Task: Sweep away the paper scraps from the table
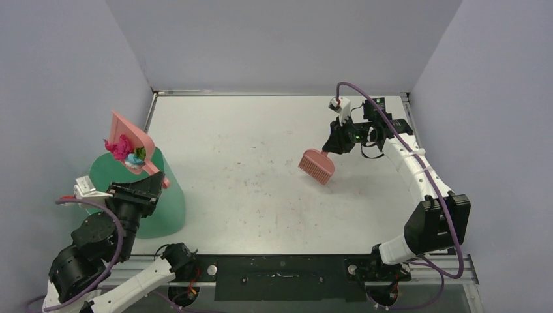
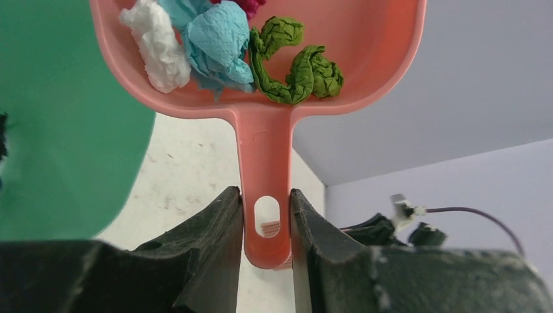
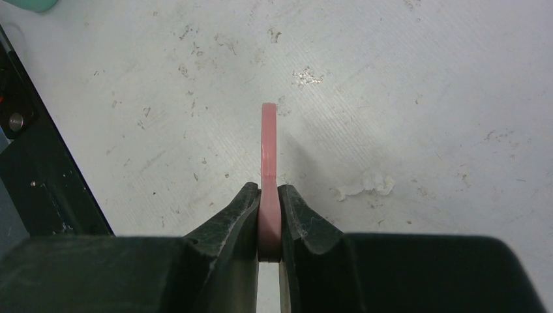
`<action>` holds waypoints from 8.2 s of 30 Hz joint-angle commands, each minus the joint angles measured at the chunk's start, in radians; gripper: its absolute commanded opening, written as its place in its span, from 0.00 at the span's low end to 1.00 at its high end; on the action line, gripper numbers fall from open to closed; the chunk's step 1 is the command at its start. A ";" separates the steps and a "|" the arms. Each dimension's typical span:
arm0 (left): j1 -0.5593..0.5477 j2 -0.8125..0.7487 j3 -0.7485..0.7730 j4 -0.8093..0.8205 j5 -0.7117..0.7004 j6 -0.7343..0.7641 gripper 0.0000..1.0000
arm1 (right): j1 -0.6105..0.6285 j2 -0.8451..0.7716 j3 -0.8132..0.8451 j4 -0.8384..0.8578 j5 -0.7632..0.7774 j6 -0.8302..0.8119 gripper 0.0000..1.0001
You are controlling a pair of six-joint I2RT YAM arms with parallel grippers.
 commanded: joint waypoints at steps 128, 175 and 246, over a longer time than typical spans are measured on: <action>-0.273 1.497 0.280 0.065 0.778 0.769 0.19 | -0.150 -0.015 0.148 -0.172 0.179 -0.179 0.05; -0.284 1.276 0.200 -0.139 0.772 0.649 0.00 | 0.116 0.087 0.088 0.162 0.541 -0.039 0.05; -0.209 0.679 0.286 -0.262 0.366 0.334 0.00 | -0.072 -0.402 -0.477 0.500 0.308 0.128 0.05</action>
